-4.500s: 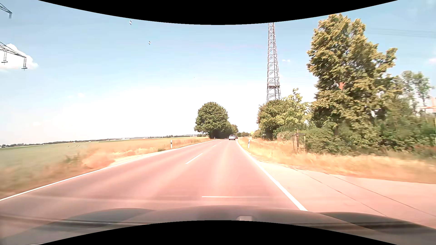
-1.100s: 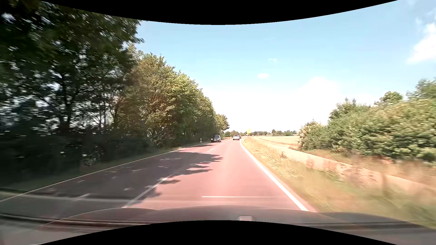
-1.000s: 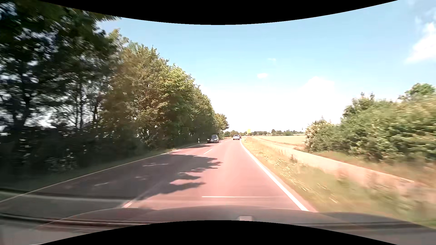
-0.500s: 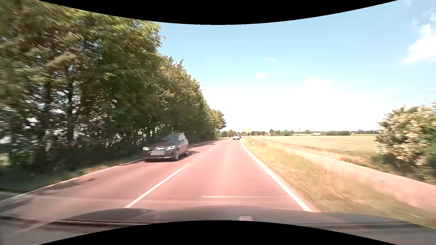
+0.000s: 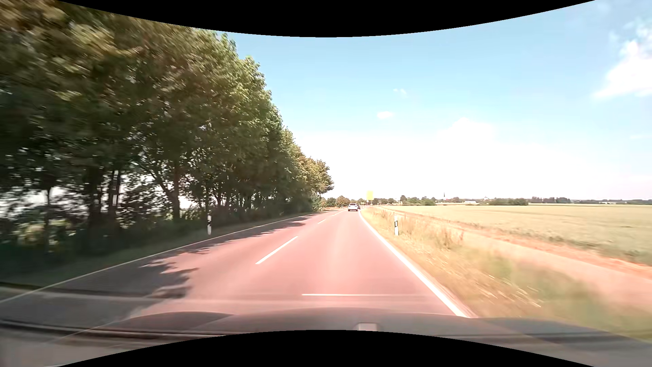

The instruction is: Follow the waypoints while adhering to traffic rules and regulations

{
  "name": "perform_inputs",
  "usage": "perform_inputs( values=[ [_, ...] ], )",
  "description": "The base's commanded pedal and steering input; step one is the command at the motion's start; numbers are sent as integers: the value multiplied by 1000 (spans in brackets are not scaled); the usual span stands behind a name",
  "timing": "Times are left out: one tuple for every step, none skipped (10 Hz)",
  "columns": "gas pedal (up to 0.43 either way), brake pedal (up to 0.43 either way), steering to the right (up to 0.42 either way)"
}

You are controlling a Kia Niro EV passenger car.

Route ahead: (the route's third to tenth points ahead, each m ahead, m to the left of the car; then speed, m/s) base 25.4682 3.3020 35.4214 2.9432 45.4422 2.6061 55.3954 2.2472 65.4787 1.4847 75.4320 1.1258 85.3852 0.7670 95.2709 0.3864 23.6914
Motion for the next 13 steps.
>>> perform_inputs(
  values=[
    [169, 0, 6],
    [157, 0, 6],
    [138, 0, 6],
    [118, 0, 6],
    [67, 0, 6],
    [28, 0, 6],
    [8, 0, 6],
    [0, 0, 4],
    [0, 0, 4],
    [0, 0, 4],
    [0, 0, 4],
    [0, 0, 4],
    [28, 0, 4]
  ],
)
